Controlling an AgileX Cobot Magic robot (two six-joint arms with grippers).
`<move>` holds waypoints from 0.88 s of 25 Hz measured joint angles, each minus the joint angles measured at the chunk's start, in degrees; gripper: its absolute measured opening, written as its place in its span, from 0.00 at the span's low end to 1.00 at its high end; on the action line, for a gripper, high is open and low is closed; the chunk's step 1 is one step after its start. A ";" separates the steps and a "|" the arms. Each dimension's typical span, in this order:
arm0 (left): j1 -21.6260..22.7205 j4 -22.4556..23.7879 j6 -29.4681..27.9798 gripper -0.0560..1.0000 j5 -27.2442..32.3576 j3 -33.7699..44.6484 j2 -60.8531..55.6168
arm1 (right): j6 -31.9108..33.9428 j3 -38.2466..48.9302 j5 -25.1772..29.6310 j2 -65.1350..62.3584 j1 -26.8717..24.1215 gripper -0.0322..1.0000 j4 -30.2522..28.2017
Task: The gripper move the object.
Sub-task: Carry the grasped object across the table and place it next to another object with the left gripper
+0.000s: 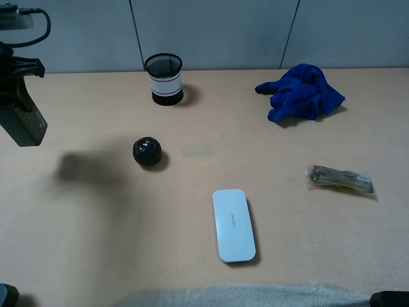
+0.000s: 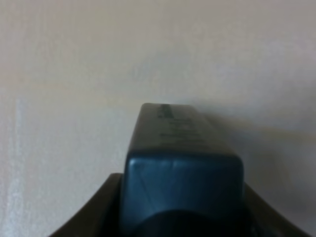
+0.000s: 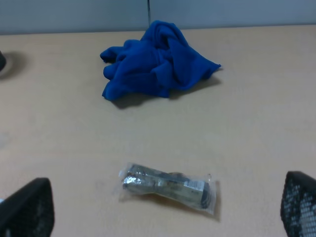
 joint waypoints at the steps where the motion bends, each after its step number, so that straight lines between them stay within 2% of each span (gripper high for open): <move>1: 0.00 -0.57 0.58 0.46 1.02 -0.90 0.00 | 0.00 0.00 0.00 0.00 0.00 0.70 0.00; 11: -0.57 -4.08 3.03 0.46 7.94 -7.79 0.00 | 0.00 0.00 0.00 0.00 0.00 0.70 0.00; 22: -6.05 -3.65 2.77 0.46 11.12 -14.08 0.00 | 0.00 0.00 0.06 0.00 0.00 0.70 0.01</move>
